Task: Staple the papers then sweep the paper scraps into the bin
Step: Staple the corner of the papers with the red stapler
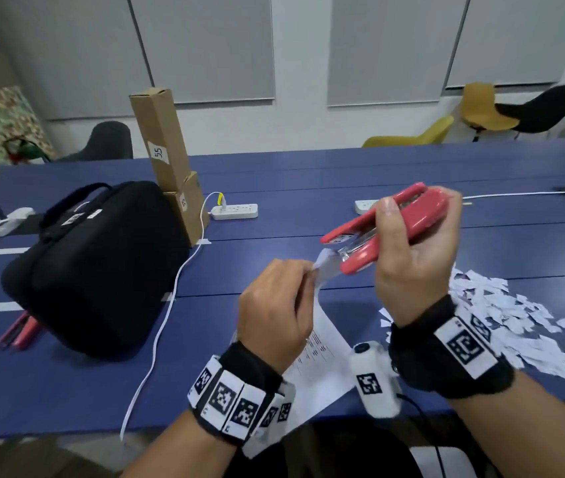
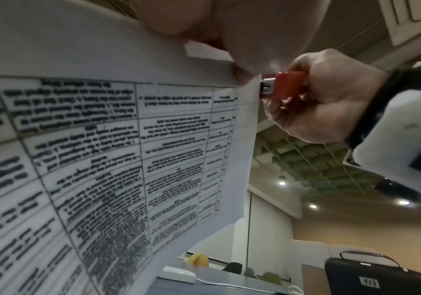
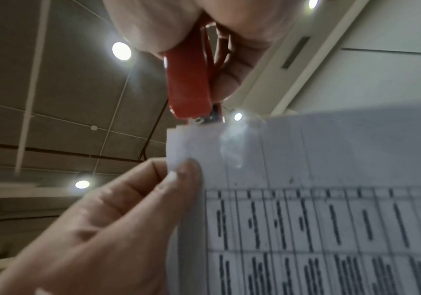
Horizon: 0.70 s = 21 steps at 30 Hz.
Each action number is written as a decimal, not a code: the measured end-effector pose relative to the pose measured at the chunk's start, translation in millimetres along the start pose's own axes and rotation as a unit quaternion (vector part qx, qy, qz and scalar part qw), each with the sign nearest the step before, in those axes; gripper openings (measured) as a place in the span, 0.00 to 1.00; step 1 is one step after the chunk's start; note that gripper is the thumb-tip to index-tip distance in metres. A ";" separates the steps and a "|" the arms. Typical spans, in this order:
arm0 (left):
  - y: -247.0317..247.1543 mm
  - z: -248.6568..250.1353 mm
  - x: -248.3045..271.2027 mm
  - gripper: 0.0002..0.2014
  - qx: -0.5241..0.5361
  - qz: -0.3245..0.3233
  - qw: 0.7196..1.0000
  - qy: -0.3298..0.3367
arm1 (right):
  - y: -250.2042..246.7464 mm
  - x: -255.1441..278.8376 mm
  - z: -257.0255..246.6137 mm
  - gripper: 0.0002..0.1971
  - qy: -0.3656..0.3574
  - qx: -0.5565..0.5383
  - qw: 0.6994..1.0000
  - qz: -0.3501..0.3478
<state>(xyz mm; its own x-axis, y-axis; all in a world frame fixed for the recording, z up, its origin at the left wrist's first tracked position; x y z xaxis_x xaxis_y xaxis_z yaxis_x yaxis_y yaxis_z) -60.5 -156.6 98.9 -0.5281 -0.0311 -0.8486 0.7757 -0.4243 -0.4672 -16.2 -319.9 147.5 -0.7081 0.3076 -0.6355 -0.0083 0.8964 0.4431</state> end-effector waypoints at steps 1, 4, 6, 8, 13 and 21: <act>1.8 1.7 1.0 0.07 -0.001 -0.003 1.000 0.004 | -0.7 1.9 5.3 0.13 0.009 0.002 1.000 0.013; 4.1 5.0 1.0 0.07 -0.001 -0.007 1.000 0.001 | -7.1 4.9 17.4 0.12 0.019 0.011 0.999 0.039; 3.1 6.5 -0.7 0.08 0.002 -0.006 1.000 -0.005 | -8.5 7.7 21.0 0.11 0.019 0.014 0.999 0.039; 2.7 8.9 -2.2 0.08 0.006 -0.010 1.000 -0.009 | -7.9 9.0 21.1 0.11 0.016 0.011 0.999 0.041; 6.4 13.8 -3.5 0.09 0.000 -0.034 0.999 -0.020 | -0.6 6.1 17.1 0.18 -0.004 -0.010 0.999 0.048; 3.5 19.1 -2.8 0.10 0.002 -0.039 0.998 -0.052 | 3.3 3.6 17.1 0.19 -0.008 -0.021 0.996 0.091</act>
<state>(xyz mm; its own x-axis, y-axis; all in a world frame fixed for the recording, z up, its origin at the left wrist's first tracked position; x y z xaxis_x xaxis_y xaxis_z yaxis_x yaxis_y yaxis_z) -62.9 -175.2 104.4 -0.6204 -0.0907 -0.7790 0.7291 -0.4326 -0.5303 -6.6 -310.4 135.9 -0.6896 0.4694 -0.5515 0.0900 0.8111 0.5779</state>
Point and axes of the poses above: each hand's wrist, its own x-axis away from the middle knuckle, its own y-axis out of the palm, z = x × y, the point moved 6 cm from there along -x, towards the middle knuckle, and after that the axes turned 13 degrees about -x, right-handed, at the moved point
